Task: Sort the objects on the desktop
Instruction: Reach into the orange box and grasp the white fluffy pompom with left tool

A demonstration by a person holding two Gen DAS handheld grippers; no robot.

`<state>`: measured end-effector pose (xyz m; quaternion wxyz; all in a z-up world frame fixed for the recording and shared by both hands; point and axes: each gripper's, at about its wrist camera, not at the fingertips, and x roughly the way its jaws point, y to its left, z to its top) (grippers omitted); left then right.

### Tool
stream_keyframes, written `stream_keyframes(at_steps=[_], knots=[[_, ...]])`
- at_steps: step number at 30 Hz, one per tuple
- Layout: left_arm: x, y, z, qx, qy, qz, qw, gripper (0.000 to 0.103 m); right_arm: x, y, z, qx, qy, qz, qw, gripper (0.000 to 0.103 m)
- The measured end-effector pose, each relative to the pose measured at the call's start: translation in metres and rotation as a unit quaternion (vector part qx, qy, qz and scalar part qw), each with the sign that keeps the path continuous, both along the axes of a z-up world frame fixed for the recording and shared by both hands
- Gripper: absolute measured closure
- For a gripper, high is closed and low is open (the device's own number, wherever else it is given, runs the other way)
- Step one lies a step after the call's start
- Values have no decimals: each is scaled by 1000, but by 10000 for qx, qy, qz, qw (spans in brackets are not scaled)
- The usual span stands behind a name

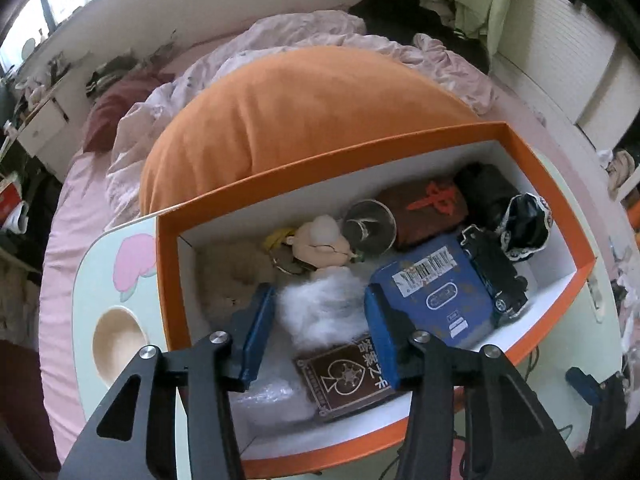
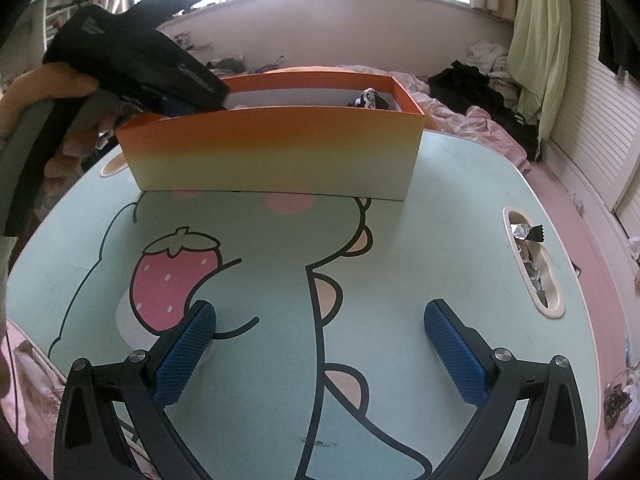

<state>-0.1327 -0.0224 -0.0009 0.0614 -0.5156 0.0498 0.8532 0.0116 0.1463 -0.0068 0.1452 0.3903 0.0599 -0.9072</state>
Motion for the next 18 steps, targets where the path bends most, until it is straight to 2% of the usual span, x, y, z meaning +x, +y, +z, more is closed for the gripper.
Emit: stream_keyframes(at_steps=[3,5,6,9,11,12,13,15,18], knots=[[-1,-3,5,214,65,-79,9997,58,1,-2,1,11,11,1,10000,0],[0,0,0,-176,234,-139,9995,70,1,-1,0,1,11,-2,10000,0],[0,2,7,-277,272,-142,9991,76,1,-2,1,1,10,0,10000,0],[9,9,25,44,418,-334,9986,84,1,-2,0,-1,8,0,10000,0],[13,12,29,176,445,-532,9974,85,1,-1,0,-5,17,0,10000,0],[9,13,26,107,377,-525,9978,85,1,-1,0,-5,14,0,10000,0],[3,13,23,99,308,-514,9982,76,1,-1,0,-6,12,-1,10000,0],[-6,9,21,452,121,-443,9979,76,1,-2,0,-7,6,-1,10000,0],[-7,11,21,515,151,-381,9978,77,1,-4,1,-11,9,-1,10000,0]])
